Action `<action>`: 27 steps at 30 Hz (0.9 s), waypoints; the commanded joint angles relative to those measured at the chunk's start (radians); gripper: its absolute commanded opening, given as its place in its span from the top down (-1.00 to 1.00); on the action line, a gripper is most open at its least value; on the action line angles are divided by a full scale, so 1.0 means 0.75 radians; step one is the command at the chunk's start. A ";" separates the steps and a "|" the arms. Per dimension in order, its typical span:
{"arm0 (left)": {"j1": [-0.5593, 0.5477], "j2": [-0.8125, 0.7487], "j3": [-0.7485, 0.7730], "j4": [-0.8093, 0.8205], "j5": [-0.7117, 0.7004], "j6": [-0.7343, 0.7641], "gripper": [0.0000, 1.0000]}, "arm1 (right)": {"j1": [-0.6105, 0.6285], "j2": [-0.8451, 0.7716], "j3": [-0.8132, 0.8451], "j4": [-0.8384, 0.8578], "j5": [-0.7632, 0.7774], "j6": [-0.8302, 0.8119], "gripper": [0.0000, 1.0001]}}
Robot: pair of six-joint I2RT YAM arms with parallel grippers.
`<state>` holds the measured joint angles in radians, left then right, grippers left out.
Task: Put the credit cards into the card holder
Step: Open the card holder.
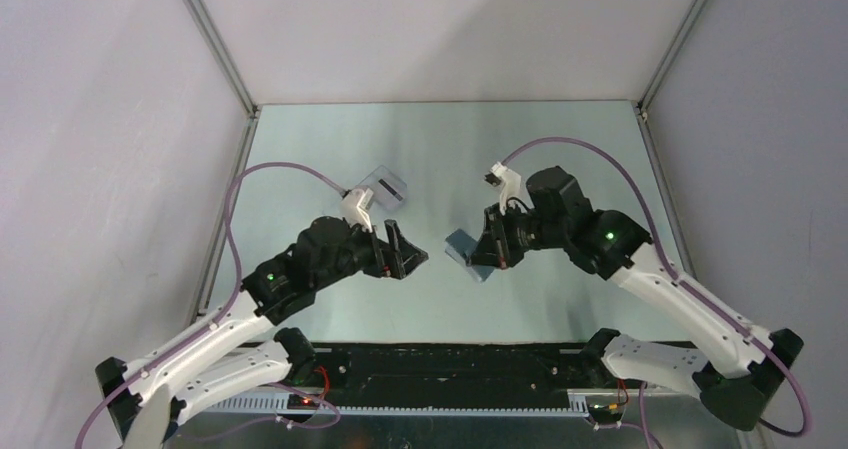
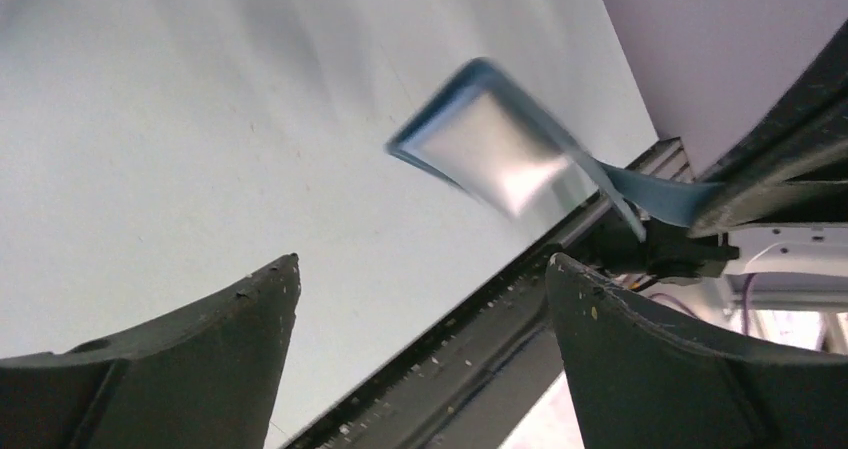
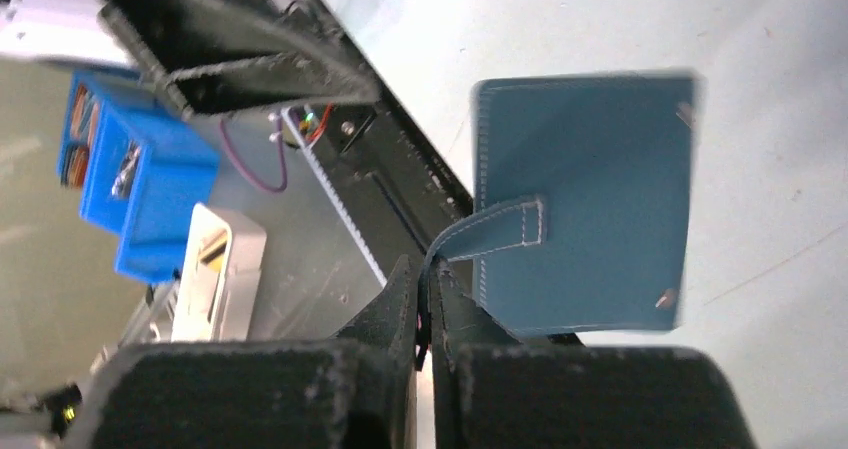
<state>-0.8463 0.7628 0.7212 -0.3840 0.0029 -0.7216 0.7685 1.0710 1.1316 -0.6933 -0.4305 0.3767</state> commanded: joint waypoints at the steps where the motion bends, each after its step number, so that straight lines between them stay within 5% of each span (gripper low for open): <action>1: 0.012 -0.016 0.096 0.034 0.107 0.431 -0.91 | -0.008 -0.067 0.004 -0.073 -0.300 -0.207 1.00; 13: 0.012 0.049 0.157 0.151 0.799 1.150 -0.89 | -0.009 -0.082 0.035 -0.197 -0.761 -0.371 1.00; 18: -0.008 0.163 0.160 0.324 0.983 1.148 -0.87 | -0.010 -0.103 0.043 -0.146 -0.876 -0.334 1.00; 23: -0.090 0.271 0.123 0.653 0.980 1.071 -0.91 | -0.010 -0.101 0.044 -0.078 -0.939 -0.276 1.00; 27: -0.174 0.335 0.153 0.713 0.988 1.104 -0.94 | -0.013 -0.101 0.044 -0.054 -0.948 -0.255 1.00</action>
<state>-0.9237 0.9840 0.8108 -0.0063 0.6937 0.0795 0.7635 1.0134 1.1297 -0.7925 -1.0794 0.1574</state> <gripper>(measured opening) 0.966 0.033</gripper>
